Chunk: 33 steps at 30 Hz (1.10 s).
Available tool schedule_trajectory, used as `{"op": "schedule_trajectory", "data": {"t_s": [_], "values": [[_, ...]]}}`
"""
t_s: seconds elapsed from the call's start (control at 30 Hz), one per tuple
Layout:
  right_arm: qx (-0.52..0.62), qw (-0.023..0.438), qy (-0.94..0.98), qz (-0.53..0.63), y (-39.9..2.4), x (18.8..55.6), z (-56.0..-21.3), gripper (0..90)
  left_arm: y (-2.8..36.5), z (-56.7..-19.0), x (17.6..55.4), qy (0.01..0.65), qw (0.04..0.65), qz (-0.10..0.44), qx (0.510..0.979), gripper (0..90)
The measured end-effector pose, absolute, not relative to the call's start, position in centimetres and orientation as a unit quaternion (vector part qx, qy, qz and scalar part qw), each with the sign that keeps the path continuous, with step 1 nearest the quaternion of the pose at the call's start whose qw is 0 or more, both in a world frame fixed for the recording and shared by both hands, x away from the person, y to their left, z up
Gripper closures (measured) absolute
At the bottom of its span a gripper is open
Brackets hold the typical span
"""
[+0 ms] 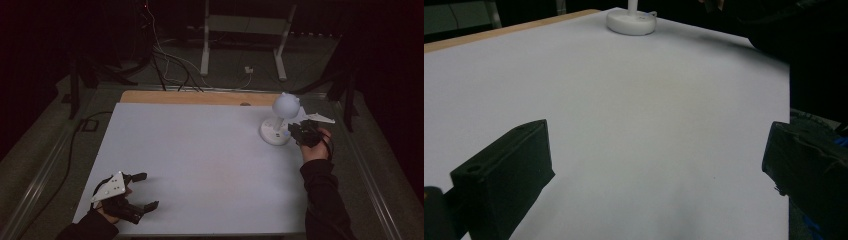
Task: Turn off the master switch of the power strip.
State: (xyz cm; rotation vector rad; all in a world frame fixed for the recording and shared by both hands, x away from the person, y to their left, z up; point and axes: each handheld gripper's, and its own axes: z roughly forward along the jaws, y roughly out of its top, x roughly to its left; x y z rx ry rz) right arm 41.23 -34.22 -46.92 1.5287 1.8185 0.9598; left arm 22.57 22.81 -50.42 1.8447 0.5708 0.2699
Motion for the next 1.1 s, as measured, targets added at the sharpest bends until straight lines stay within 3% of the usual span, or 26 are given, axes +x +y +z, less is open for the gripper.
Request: {"op": "schedule_trajectory", "data": {"t_s": [0.23, 1.1], "values": [[0.575, 0.285, 0.685, 0.345, -34.0, 41.6, -47.6, 90.0, 22.8, -50.4, 22.6, 0.242, 0.561, 0.115, 0.784, 0.3], [0.580, 0.284, 0.693, 0.320, -33.4, 42.6, -49.9, 90.0, 22.8, -50.4, 22.6, 0.242, 0.563, 0.113, 0.782, 0.3]]}}
